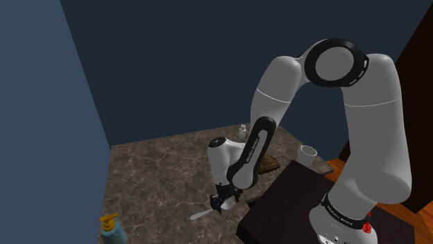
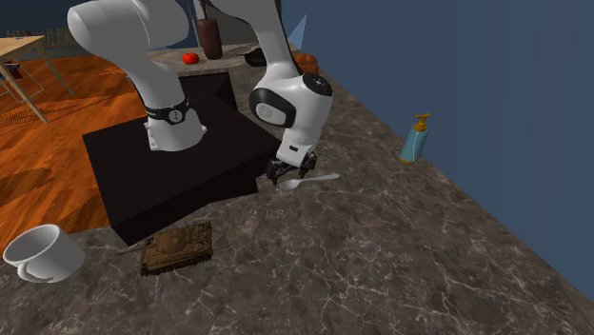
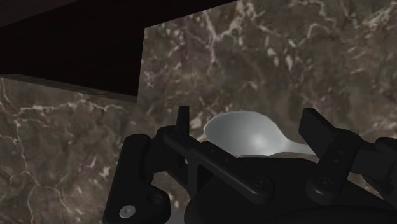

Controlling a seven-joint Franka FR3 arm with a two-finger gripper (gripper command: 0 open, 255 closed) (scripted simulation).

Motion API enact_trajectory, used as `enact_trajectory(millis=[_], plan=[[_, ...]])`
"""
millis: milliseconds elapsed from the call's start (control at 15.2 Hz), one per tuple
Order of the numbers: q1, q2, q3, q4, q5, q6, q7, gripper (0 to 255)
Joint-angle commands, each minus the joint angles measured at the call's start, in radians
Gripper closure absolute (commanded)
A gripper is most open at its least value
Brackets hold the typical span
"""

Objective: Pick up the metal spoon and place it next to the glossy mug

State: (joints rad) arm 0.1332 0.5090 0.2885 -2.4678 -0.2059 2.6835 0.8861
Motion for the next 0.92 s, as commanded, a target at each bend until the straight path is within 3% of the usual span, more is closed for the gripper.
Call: enact_trajectory(millis=[0, 66, 660, 858], plan=[[0.000, 0.000, 0.000, 0.000, 0.000, 0.000, 0.000, 0], [0.000, 0.000, 0.000, 0.000, 0.000, 0.000, 0.000, 255], [0.000, 0.000, 0.000, 0.000, 0.000, 0.000, 0.000, 255], [-0.019, -0.048, 0.024, -0.016, 0.022, -0.032, -0.014, 255]])
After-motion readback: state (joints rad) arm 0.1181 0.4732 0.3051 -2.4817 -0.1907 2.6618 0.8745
